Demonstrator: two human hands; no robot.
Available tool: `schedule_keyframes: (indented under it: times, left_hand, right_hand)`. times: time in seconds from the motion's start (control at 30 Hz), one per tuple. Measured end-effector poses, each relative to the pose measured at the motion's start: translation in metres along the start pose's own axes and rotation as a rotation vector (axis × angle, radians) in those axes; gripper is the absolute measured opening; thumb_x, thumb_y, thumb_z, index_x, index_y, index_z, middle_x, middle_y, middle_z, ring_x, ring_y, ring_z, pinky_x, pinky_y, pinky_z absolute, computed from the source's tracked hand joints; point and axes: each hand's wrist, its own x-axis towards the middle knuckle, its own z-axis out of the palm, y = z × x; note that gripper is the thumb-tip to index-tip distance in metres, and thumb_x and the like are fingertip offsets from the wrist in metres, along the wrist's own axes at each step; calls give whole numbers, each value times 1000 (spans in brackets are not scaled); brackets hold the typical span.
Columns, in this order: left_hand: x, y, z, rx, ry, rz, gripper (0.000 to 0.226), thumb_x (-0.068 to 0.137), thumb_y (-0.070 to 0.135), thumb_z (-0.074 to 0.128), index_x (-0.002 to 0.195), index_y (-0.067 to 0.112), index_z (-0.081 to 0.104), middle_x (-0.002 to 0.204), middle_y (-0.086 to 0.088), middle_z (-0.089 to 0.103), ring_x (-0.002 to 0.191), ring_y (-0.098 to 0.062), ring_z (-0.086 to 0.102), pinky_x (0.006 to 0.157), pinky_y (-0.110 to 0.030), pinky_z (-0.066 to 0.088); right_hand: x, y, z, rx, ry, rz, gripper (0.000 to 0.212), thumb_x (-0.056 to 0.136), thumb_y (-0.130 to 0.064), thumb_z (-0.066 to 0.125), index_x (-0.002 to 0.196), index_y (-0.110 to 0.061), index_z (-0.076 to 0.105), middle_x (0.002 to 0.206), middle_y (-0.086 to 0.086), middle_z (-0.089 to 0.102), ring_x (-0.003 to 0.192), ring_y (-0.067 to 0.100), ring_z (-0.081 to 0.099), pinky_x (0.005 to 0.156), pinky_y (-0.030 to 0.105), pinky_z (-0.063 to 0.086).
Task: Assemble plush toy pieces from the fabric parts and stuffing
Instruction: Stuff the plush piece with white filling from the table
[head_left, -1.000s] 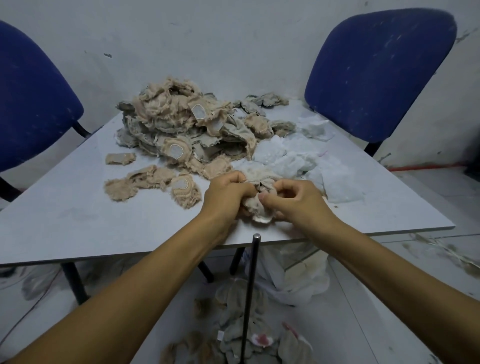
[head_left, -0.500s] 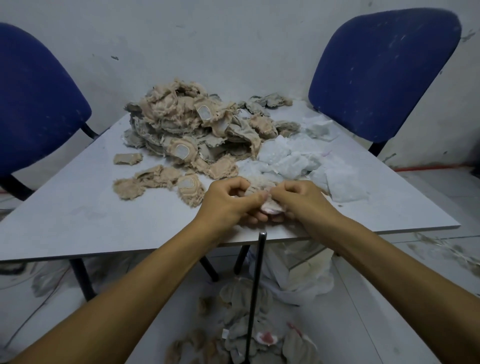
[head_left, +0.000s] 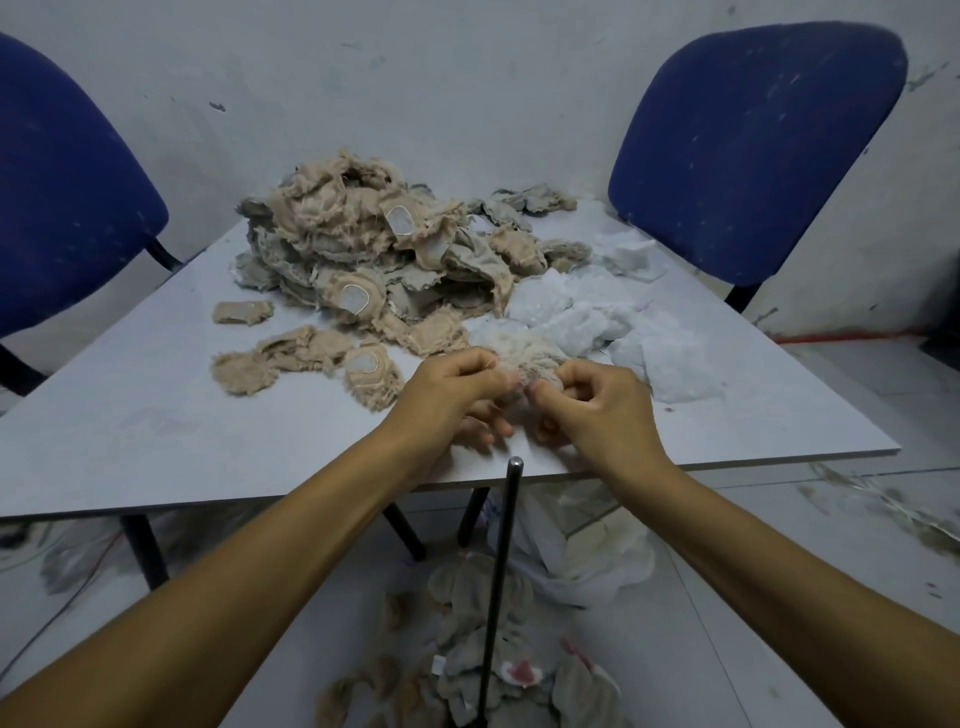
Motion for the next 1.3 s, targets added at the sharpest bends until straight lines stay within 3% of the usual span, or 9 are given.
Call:
schedule_keyframes:
  times: [0.23, 0.53, 0.63, 0.77, 0.83, 0.93, 1.07, 1.2, 1.3]
  left_hand:
    - [-8, -6, 26, 384, 278, 171, 34, 75, 21, 82, 56, 16, 55, 49, -4, 59, 42, -22, 60, 43, -27, 43]
    - [-6, -2, 14, 416, 447, 213, 37, 76, 24, 80, 54, 14, 53, 48, 5, 54, 50, -12, 49, 50, -27, 42]
    - [-4, 6, -5, 397, 172, 121, 20, 82, 13, 76, 67, 15, 63, 65, -4, 67, 63, -18, 63, 59, -36, 53]
    - [-7, 0, -8, 606, 409, 195, 29, 72, 10, 70, 52, 11, 50, 48, -3, 53, 49, -23, 56, 50, -33, 46]
    - [-6, 2, -7, 755, 479, 340, 35, 73, 9, 66, 51, 15, 39, 50, 2, 42, 54, -19, 42, 54, -36, 36]
    - [1, 5, -12, 764, 159, 460, 24, 77, 22, 75, 78, 21, 51, 89, 2, 48, 83, -14, 45, 70, -28, 42]
    - [6, -1, -26, 842, -126, 316, 69, 73, 39, 85, 130, 39, 46, 133, 7, 48, 121, -13, 48, 101, -28, 43]
    - [15, -12, -30, 547, 105, 236, 44, 70, 28, 88, 110, 33, 71, 105, 12, 73, 102, -11, 67, 88, -28, 53]
    - [21, -17, -27, 466, 177, 191, 33, 70, 17, 88, 99, 28, 77, 99, 4, 76, 99, -20, 70, 93, -41, 54]
  right_hand:
    - [4, 2, 11, -130, 139, -19, 33, 76, -10, 66, 54, -17, 43, 41, -9, 46, 40, 2, 45, 43, 17, 34]
    - [10, -3, 15, 17, -130, 20, 35, 82, -11, 71, 54, -16, 50, 95, 2, 48, 87, -14, 46, 76, 3, 40]
    - [18, -1, 9, 163, -211, 96, 26, 81, -4, 72, 59, -7, 60, 105, 28, 59, 107, 26, 64, 95, 43, 54]
    - [5, -2, 14, -85, -251, -71, 19, 82, -21, 76, 70, -21, 61, 104, -7, 41, 92, -4, 52, 80, 5, 41]
    - [4, -4, 21, -71, -257, -68, 20, 83, -21, 73, 69, -20, 59, 102, -5, 42, 87, 0, 53, 76, 8, 41]
    - [20, -8, 14, 24, -168, 76, 28, 86, -13, 65, 62, -15, 50, 79, 9, 52, 57, 18, 54, 53, 27, 43]
    - [28, -6, -3, 157, -231, 224, 26, 87, -15, 59, 65, -19, 44, 49, -4, 44, 42, 12, 41, 39, 19, 31]
    - [22, -5, 4, 428, -98, 289, 17, 96, -23, 60, 106, -21, 46, 79, 10, 62, 53, 22, 58, 42, 29, 46]
    - [12, -1, 4, 127, 75, -91, 13, 95, -21, 64, 100, -28, 55, 90, -2, 63, 70, 14, 65, 52, 31, 55]
